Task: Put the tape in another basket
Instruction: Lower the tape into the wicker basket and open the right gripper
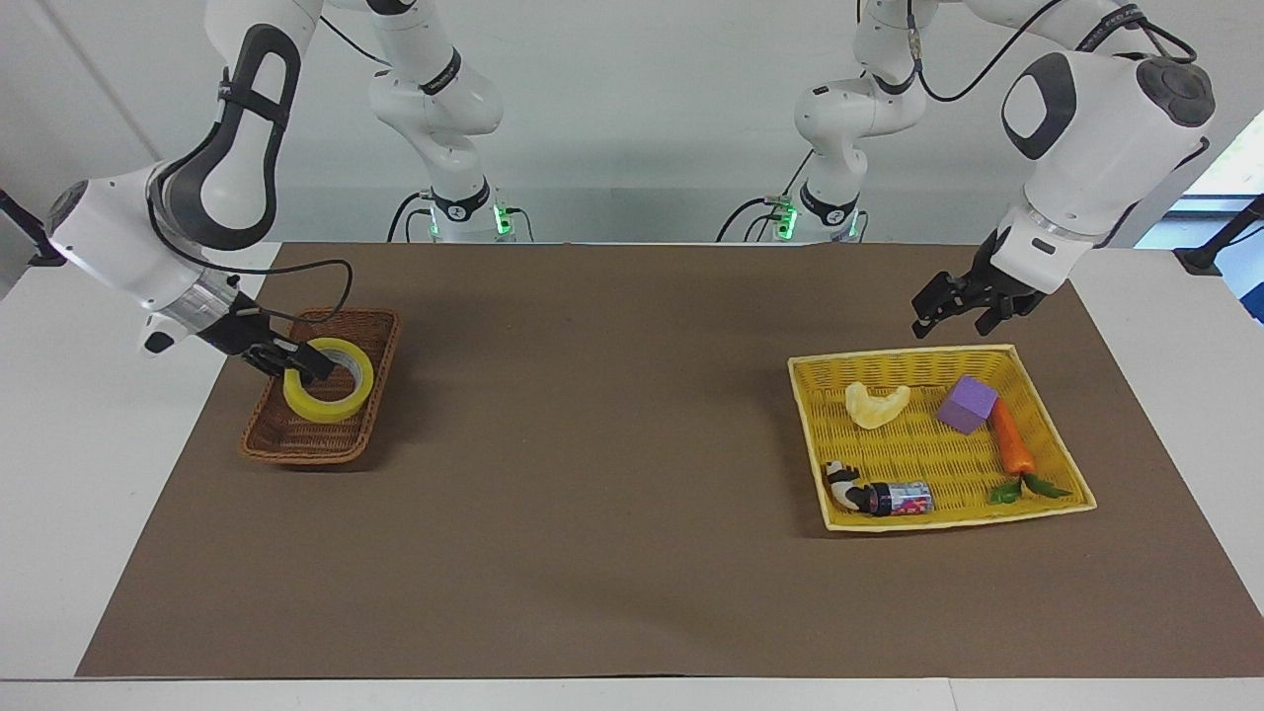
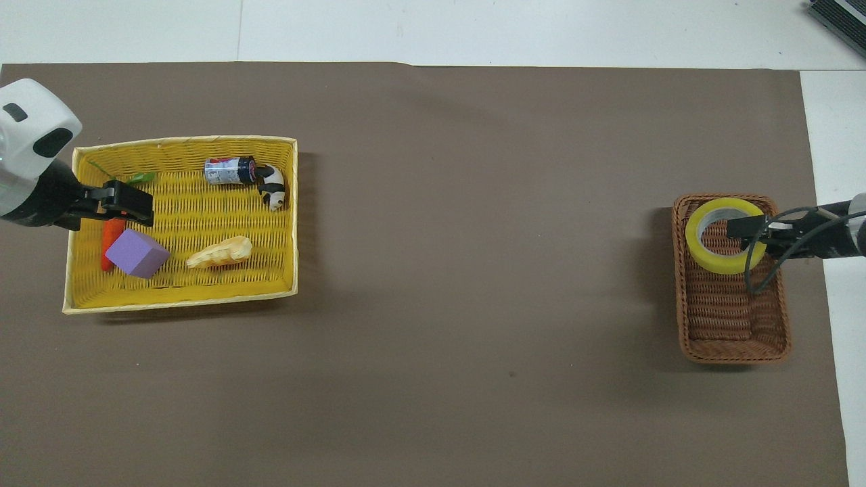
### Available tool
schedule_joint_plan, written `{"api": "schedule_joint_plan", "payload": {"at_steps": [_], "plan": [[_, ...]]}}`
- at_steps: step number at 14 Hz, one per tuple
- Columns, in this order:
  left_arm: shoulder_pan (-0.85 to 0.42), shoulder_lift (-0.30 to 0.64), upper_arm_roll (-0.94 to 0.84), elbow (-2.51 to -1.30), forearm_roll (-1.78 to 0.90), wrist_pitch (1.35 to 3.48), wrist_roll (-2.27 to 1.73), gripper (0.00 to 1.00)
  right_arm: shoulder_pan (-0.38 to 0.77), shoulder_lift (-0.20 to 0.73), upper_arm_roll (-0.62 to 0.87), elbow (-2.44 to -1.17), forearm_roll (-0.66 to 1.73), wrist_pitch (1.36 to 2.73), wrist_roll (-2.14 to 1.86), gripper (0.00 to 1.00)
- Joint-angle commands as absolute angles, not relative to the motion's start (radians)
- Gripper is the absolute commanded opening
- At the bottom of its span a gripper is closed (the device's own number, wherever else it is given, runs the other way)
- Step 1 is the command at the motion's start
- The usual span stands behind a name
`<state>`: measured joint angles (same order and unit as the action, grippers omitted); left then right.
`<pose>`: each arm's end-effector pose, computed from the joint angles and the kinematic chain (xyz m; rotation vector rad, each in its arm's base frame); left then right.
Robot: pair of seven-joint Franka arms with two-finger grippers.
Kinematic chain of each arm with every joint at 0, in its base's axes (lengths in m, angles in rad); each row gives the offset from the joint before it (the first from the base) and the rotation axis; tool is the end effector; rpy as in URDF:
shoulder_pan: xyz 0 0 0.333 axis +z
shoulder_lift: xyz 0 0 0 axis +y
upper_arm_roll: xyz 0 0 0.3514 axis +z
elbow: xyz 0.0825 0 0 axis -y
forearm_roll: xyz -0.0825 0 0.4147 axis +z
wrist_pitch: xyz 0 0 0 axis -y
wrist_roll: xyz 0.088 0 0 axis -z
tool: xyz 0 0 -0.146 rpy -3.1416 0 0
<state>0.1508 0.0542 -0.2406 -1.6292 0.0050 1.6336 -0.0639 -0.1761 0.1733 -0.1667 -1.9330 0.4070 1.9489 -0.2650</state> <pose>0.6009 -0.0502 0.5655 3.1362 -0.0413 -0.0764 0.5879 -0.1636 0.3738 -2.7515 0.3579 0.0600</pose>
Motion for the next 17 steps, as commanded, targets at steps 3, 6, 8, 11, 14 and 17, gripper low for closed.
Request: {"api": "schedule_joint_plan", "payload": {"at_steps": [3, 6, 8, 11, 14, 17], "plan": [[0.198, 0.002, -0.219, -1.626, 0.025, 1.592, 0.034, 1.0, -0.198, 0.113, -0.156, -2.02, 0.304, 1.965, -0.344, 0.0], [0.198, 0.0, -0.219, -1.621, 0.025, 1.579, 0.025, 1.0, -0.241, 0.141, -0.156, -2.036, 0.304, 1.988, -0.449, 0.0], [0.199, -0.003, -0.219, -1.617, 0.025, 1.566, 0.025, 1.0, -0.241, 0.141, -0.155, -2.049, 0.304, 1.991, -0.448, 0.0], [0.201, -0.006, -0.218, -1.617, 0.018, 1.578, 0.023, 1.0, -0.239, 0.143, -0.155, -2.063, 0.304, 1.996, -0.448, 0.0], [0.198, -0.006, -0.216, -1.614, 0.017, 1.575, 0.023, 1.0, -0.242, 0.163, -0.155, -2.066, 0.304, 2.008, -0.466, 0.22], [0.198, 0.001, -0.218, -1.527, 0.028, 1.482, 0.025, 1.0, -0.244, 0.164, -0.155, -2.065, 0.304, 2.008, -0.469, 0.9]]}}
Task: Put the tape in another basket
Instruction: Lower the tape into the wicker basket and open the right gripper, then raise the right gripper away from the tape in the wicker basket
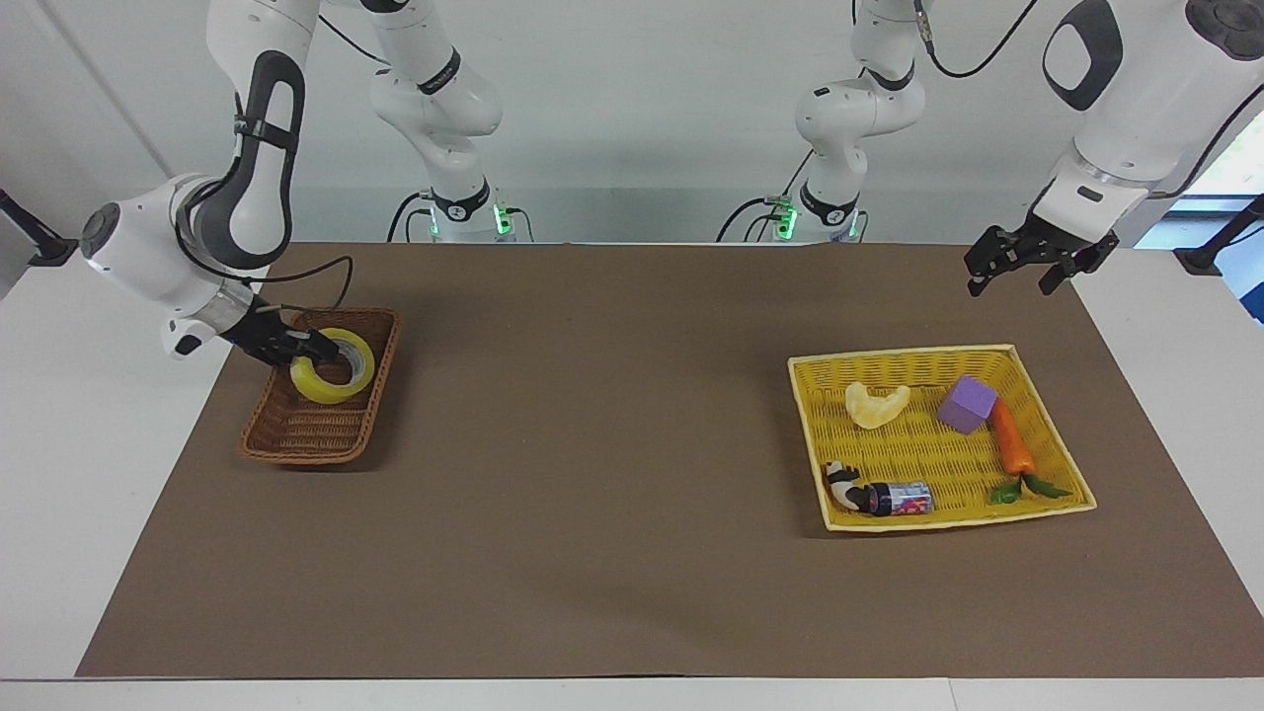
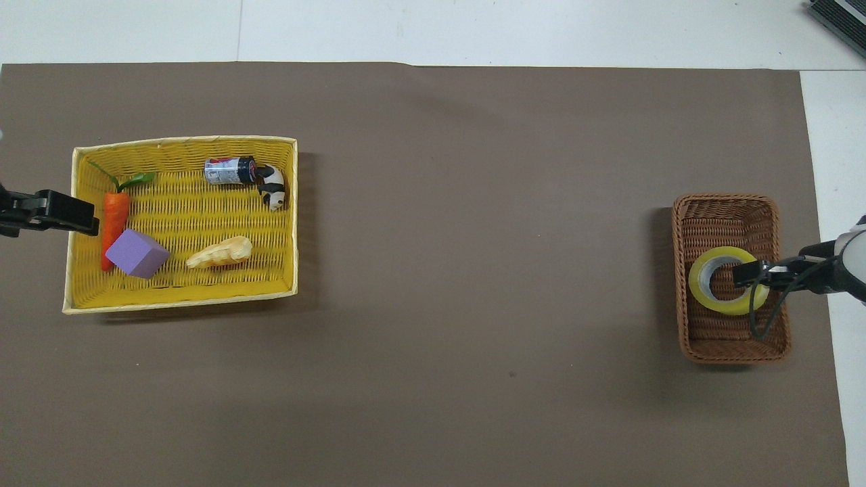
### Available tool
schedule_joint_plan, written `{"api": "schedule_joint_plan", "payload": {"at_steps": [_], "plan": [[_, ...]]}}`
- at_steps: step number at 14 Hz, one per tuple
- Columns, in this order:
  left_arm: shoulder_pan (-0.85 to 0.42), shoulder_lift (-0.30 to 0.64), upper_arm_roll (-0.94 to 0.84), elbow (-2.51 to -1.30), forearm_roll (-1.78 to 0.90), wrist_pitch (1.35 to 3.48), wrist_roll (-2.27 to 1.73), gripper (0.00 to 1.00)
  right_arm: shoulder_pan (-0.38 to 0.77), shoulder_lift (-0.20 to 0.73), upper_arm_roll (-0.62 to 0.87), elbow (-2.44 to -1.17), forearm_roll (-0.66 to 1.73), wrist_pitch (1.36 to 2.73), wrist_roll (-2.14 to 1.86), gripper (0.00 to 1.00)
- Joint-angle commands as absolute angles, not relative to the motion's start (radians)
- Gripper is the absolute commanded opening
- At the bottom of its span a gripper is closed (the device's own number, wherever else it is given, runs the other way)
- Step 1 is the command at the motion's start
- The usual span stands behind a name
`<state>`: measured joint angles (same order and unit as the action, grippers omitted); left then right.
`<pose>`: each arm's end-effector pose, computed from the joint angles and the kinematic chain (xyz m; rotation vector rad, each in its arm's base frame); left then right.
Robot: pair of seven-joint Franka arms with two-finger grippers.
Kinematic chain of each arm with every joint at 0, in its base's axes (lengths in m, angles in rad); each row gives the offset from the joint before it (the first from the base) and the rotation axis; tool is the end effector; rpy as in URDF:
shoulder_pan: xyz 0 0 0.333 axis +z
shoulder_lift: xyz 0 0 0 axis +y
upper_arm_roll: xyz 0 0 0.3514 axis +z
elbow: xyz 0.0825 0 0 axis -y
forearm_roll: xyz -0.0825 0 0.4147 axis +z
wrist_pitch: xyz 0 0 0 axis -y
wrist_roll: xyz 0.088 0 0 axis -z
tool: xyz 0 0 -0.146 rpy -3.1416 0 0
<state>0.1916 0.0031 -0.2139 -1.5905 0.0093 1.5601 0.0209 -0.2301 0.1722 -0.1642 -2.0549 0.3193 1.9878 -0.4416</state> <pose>0.5830 -0.0115 0.6083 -3.1318 0.0678 0.0524 0.5424 -0.1913 0.3191 -2.8123 0.1667 0.1598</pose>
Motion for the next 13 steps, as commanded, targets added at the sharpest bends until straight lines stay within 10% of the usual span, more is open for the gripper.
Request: {"api": "schedule_joint_plan", "payload": {"at_steps": [1, 13], "plan": [[0.199, 0.005, -0.216, -1.502, 0.029, 1.456, 0.026, 1.0, -0.244, 0.164, -0.155, -2.065, 0.304, 2.008, -0.469, 1.0], [0.219, -0.023, -0.216, -1.503, 0.021, 1.433, 0.026, 1.0, -0.169, 0.157, -0.152, -1.879, 0.261, 1.994, -0.408, 1.0]]}}
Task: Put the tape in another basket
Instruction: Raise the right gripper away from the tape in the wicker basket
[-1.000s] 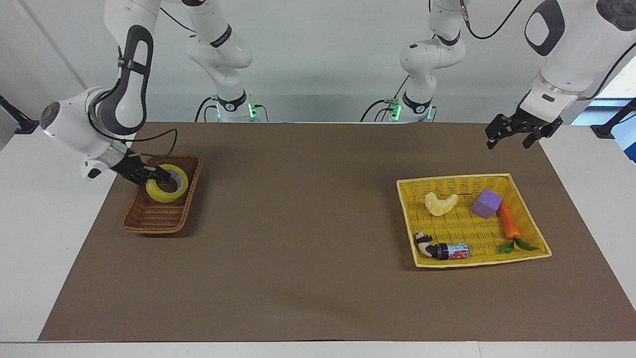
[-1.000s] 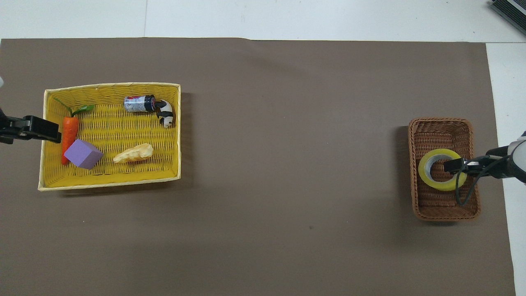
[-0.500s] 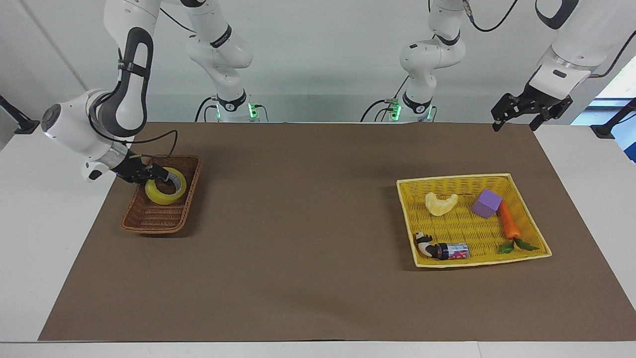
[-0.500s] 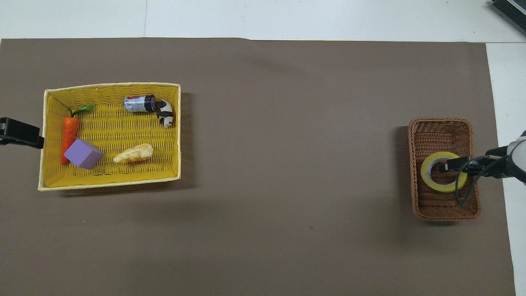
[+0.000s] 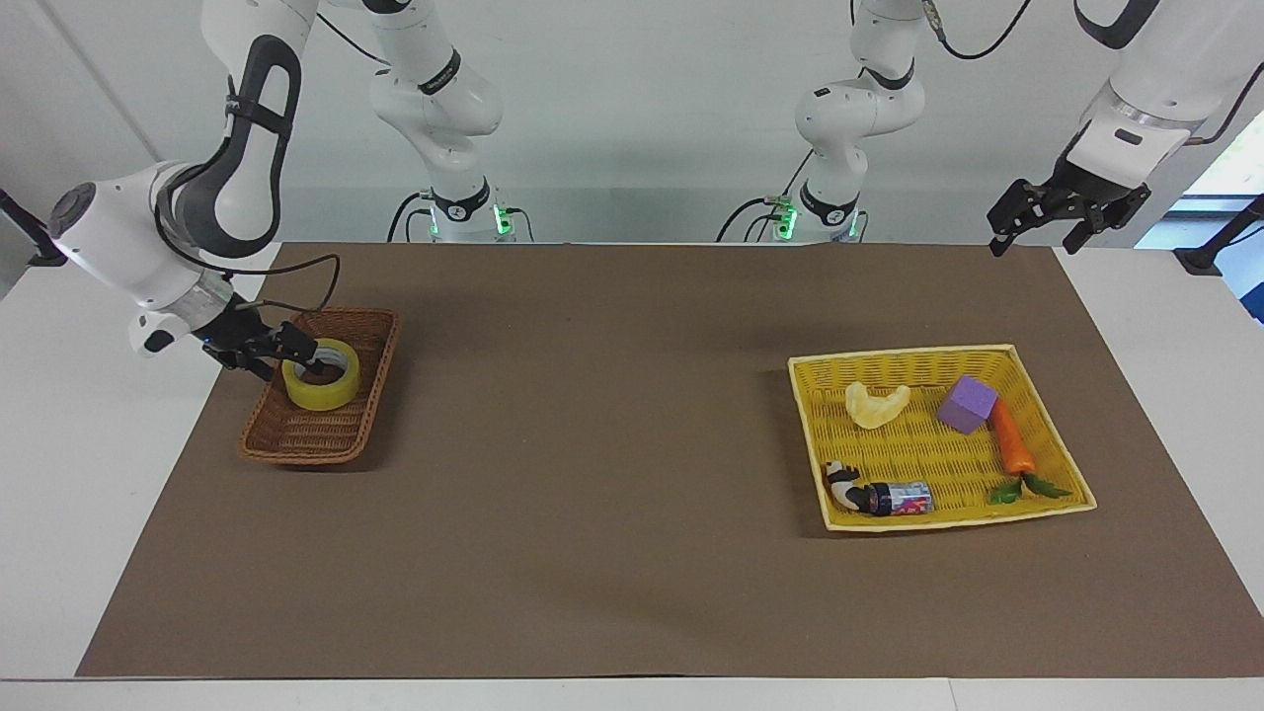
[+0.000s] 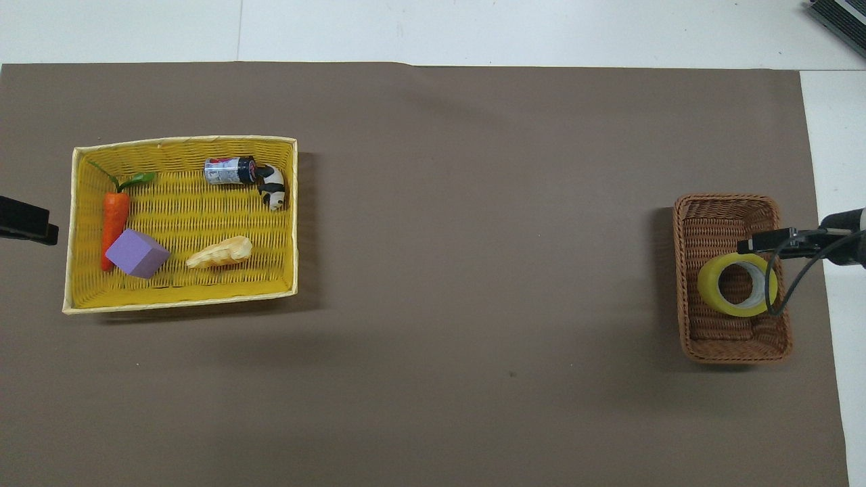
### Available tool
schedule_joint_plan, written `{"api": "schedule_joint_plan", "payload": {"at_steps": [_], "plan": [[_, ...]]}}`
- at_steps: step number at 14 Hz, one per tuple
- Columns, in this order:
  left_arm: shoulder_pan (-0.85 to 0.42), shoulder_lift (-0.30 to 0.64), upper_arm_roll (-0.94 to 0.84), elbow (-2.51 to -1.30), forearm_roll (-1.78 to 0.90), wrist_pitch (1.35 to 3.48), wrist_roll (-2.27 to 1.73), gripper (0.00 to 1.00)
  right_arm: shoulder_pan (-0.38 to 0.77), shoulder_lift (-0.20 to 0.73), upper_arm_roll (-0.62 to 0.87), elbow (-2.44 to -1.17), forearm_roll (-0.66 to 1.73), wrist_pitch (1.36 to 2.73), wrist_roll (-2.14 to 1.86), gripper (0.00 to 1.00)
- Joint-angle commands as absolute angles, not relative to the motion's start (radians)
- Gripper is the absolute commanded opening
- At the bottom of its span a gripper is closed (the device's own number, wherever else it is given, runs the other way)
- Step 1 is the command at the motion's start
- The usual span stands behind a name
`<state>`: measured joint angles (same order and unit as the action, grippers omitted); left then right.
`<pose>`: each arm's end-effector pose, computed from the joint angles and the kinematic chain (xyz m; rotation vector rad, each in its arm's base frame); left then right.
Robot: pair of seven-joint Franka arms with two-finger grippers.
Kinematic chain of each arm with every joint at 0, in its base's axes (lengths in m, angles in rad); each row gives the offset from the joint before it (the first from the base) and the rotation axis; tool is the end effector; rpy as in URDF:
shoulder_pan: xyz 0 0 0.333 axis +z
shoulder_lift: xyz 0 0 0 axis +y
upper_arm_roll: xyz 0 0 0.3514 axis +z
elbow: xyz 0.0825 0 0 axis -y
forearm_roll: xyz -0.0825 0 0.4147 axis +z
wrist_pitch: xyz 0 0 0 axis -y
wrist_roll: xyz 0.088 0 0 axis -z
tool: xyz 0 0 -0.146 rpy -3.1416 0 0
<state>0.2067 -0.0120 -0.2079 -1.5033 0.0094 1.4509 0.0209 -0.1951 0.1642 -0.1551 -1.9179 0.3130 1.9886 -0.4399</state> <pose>0.5672 0.0000 0.6510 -3.1293 0.0330 0.0638 0.5908 -0.1810 0.3862 -2.8713 0.0720 -0.0226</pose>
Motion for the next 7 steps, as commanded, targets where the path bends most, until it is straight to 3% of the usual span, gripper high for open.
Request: {"api": "schedule_joint_plan", "payload": {"at_steps": [1, 7], "plan": [[0.219, -0.023, -0.216, -1.505, 0.021, 1.433, 0.026, 1.0, -0.152, 0.15, -0.149, -1.856, 0.214, 1.991, -0.382, 1.0], [0.219, -0.023, -0.216, -1.503, 0.021, 1.433, 0.026, 1.0, 0.056, 0.002, -0.144, -1.827, 0.037, 1.869, -0.002, 1.0]]}}
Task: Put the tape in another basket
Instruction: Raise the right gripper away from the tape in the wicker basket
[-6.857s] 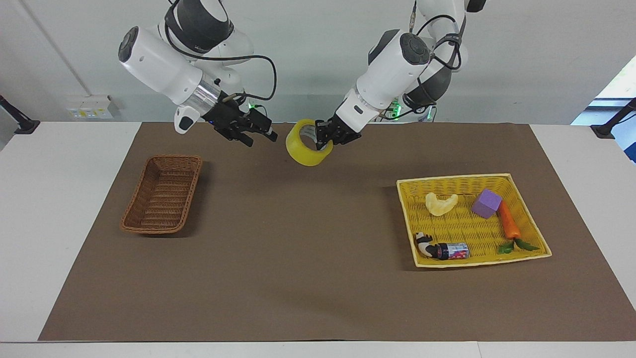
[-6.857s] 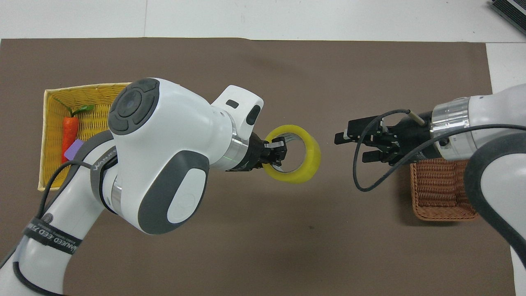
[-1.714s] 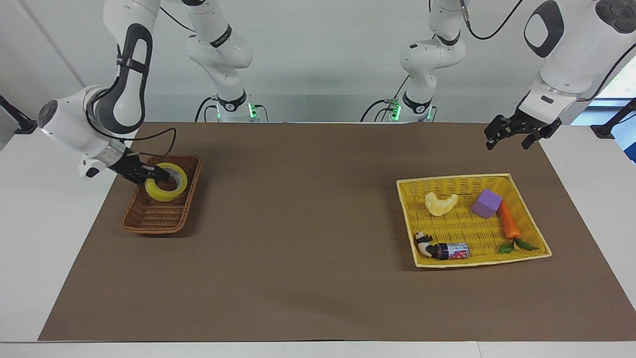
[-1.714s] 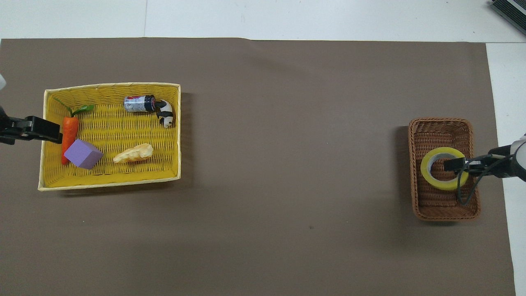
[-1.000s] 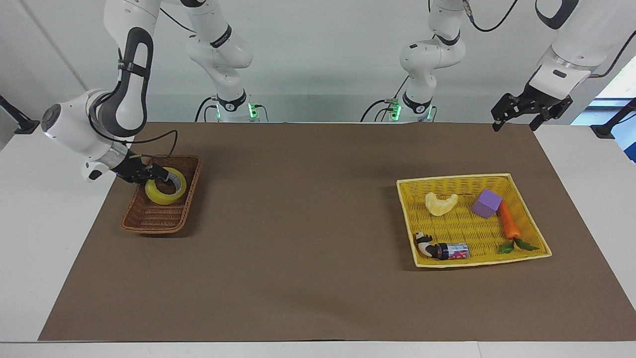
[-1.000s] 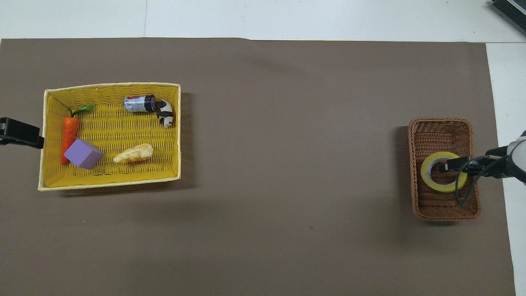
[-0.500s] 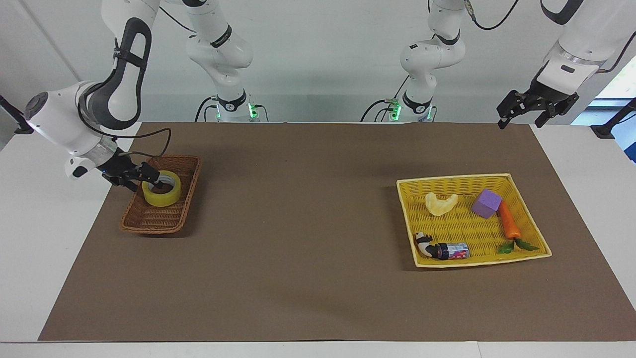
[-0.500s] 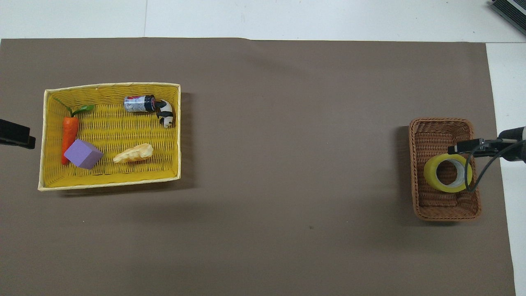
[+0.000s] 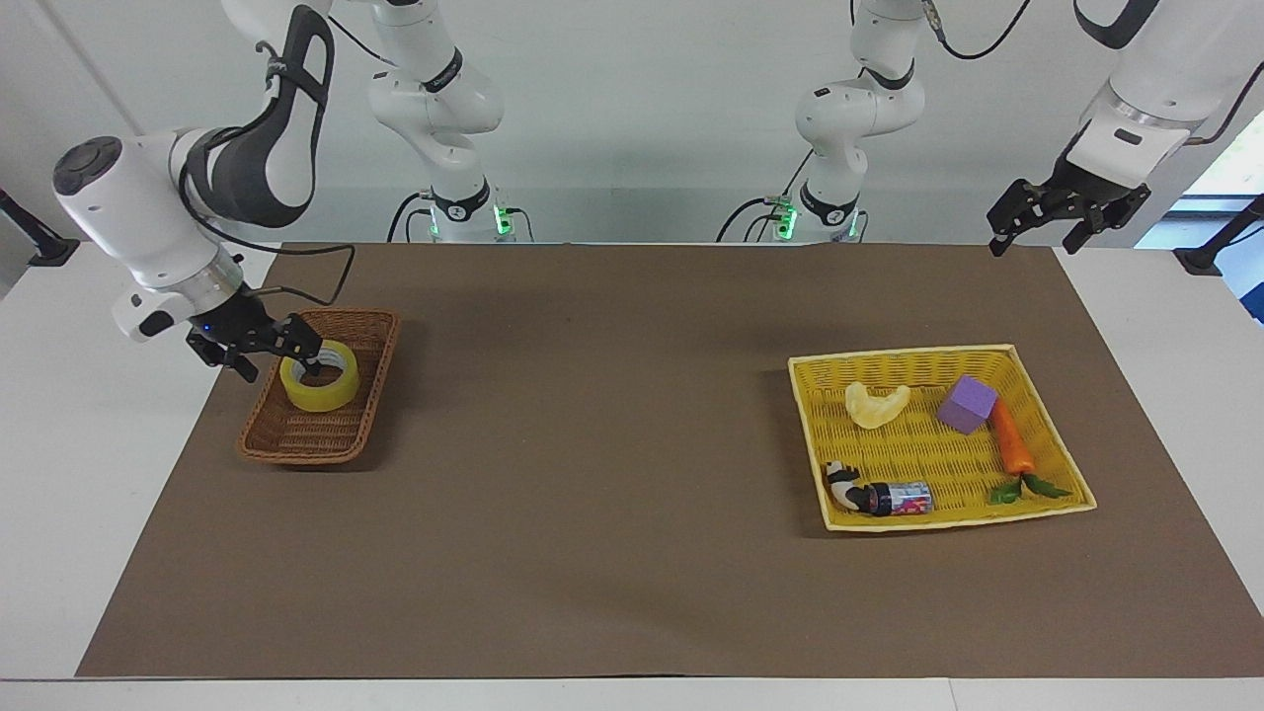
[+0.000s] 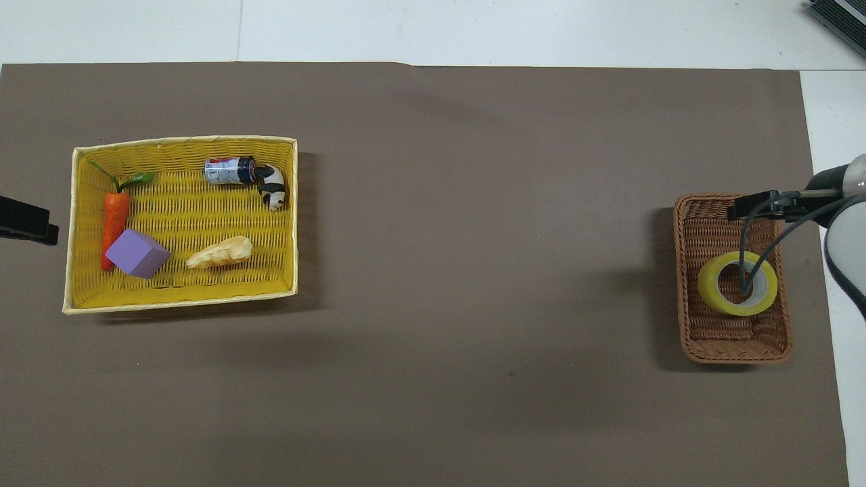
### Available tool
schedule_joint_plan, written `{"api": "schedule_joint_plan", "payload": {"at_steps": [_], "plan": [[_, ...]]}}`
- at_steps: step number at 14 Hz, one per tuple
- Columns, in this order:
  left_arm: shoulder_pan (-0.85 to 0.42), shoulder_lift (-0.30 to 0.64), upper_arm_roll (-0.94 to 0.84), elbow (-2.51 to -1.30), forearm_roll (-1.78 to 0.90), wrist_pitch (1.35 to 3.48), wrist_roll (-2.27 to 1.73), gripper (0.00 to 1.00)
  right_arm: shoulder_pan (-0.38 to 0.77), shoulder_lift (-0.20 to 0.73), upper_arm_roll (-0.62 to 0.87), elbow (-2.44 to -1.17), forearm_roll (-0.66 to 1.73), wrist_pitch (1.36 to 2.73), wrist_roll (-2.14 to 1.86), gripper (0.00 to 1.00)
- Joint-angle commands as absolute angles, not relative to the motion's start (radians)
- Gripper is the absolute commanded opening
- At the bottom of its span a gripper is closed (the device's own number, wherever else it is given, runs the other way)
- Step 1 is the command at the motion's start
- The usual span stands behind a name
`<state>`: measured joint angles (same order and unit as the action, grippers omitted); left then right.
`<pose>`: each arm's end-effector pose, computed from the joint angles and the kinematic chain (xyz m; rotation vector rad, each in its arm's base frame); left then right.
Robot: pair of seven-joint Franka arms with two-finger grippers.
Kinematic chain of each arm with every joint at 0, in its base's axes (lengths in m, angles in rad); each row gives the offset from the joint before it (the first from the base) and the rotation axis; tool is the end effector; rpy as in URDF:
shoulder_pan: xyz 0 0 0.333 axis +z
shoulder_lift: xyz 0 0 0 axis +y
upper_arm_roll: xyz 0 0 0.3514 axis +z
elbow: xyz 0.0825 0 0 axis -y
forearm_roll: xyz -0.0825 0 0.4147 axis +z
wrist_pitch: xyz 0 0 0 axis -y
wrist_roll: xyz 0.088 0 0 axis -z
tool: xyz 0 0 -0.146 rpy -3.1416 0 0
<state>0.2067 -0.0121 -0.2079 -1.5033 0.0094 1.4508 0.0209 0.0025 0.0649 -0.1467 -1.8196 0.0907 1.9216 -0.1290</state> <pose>0.5672 0.0000 0.6510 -3.1293 0.0330 0.0638 0.6136 -0.0777 0.4869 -3.0696 0.0680 -0.0736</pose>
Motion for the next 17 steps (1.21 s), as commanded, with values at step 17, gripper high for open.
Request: {"api": "schedule_joint_plan", "payload": {"at_steps": [17], "plan": [[0.048, -0.029, -0.076, -1.506, 0.025, 1.416, 0.022, 1.0, 0.109, -0.083, -0.153, -1.597, 0.037, 1.462, 0.044, 1.0]]}}
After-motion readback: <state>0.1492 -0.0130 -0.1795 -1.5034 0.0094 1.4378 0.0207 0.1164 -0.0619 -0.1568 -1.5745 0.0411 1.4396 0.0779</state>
